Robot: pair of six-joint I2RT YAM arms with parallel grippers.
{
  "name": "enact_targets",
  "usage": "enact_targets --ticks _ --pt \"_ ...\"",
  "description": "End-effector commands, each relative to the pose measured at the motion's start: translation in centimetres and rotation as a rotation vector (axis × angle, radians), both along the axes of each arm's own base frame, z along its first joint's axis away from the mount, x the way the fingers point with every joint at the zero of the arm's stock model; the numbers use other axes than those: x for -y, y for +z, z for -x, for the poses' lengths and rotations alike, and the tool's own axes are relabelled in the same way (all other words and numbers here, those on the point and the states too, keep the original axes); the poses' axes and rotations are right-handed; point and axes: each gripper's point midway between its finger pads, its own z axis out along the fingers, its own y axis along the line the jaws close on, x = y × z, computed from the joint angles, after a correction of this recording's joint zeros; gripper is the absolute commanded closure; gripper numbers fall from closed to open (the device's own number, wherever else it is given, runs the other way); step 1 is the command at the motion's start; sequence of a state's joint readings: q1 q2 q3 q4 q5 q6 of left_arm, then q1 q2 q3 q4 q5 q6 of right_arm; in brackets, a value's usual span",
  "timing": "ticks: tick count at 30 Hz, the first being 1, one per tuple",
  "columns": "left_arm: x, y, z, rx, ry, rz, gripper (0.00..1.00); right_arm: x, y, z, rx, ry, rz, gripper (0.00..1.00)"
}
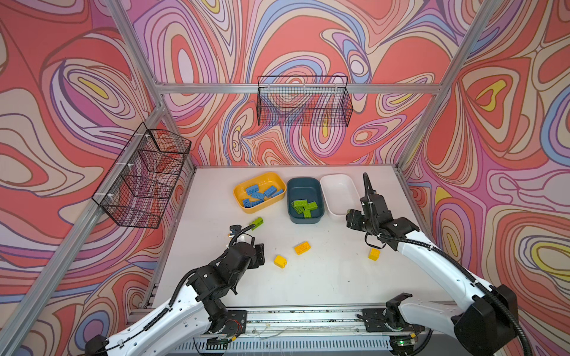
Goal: Sort the legos into containers by color
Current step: 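Lift the lime-green 2x4 brick with the right gripper, then carry the 2x4 brick right-handed over the teal tub while the left arm hovers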
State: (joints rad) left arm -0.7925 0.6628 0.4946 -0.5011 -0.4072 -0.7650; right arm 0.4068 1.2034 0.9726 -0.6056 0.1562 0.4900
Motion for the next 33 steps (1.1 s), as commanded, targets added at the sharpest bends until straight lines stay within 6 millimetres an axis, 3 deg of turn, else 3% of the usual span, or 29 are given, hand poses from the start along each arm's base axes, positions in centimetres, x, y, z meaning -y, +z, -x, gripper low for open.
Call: enact_targets --ticks 1,10,17,19,26,33 --pt "-0.7 -0.9 -0.3 0.007 0.046 -0.018 0.15 -1.9 0.7 -0.5 -0.021 0.083 0.021 0.45" --pt "-1.0 -3.2 -0.2 -0.023 0.046 -0.062 0.15 -7.3 1.0 -5.7 -0.025 0.185 0.023 0.45" --pt "-1.0 -5.2 0.0 -0.049 0.05 -0.07 0.15 -11.5 -0.7 -9.7 -0.048 0.243 0.025 0.46" --pt "-1.0 -5.3 0.0 -0.049 0.051 -0.071 0.14 -12.6 -2.4 -10.7 -0.078 0.255 0.029 0.46" --pt "-0.9 -6.0 0.1 -0.061 0.051 -0.05 0.15 -16.0 -4.9 -12.3 -0.113 0.299 0.046 0.42" --pt "-0.8 -6.6 0.3 -0.08 0.056 -0.036 0.14 -16.6 -4.9 -12.8 -0.102 0.295 0.04 0.32"
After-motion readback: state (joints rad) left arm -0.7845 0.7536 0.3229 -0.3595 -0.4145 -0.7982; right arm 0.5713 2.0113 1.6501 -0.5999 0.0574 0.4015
